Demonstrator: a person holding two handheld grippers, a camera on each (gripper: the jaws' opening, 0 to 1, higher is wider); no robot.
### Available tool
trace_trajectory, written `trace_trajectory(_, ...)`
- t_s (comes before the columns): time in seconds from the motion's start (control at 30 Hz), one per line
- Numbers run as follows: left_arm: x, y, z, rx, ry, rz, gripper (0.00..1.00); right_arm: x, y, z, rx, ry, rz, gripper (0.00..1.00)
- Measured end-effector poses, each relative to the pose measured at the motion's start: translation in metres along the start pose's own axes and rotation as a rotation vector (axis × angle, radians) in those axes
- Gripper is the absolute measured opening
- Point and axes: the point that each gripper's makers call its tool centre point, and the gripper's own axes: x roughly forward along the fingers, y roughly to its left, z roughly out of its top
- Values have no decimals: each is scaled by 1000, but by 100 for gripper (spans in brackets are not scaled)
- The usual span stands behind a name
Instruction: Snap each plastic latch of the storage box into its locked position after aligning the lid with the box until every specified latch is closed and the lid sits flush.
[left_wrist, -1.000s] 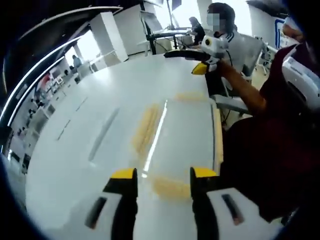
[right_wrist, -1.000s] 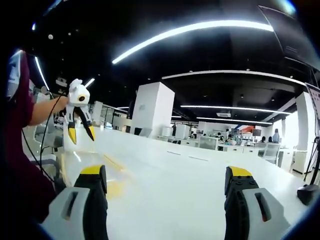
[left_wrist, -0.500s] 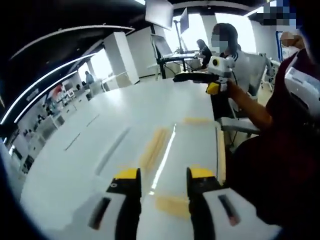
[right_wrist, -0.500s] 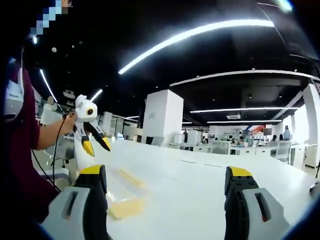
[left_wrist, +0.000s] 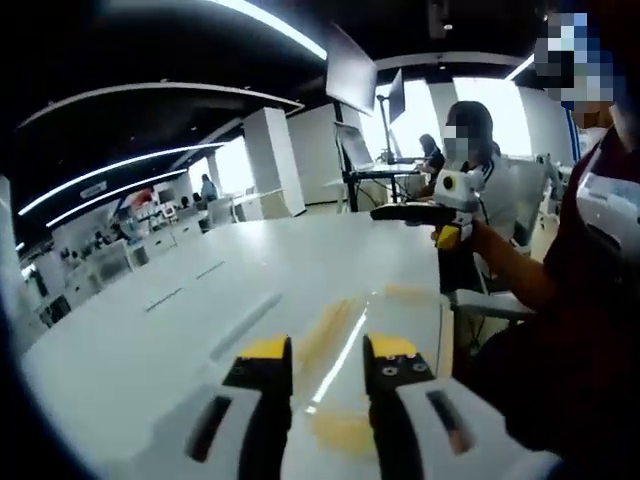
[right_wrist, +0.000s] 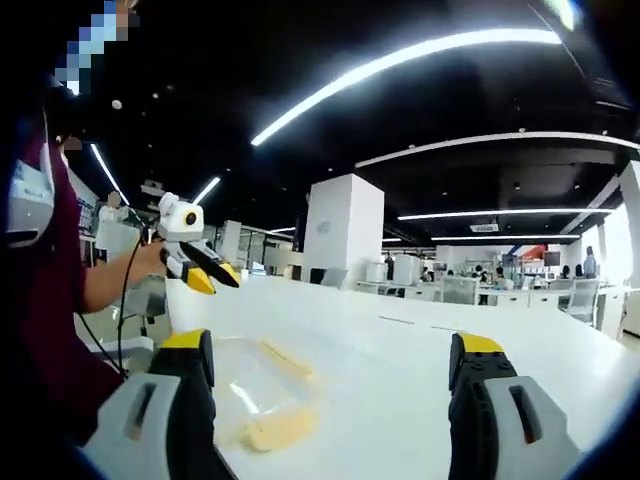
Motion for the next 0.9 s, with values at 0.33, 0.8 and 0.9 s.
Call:
trace_trajectory(0.33, -9, -3, 21, -10, -122, 6, 38, -3, -1, 1, -14, 5, 54, 97)
trace_trajectory(0.8, -23, -9, 5, -1, -118, 3, 51, 1, -4, 3, -47, 36, 86, 96)
trace_trajectory(0.9, -26, -7, 3, -5, -125, 9, 52, 4, -5, 2, -52, 46, 93, 96)
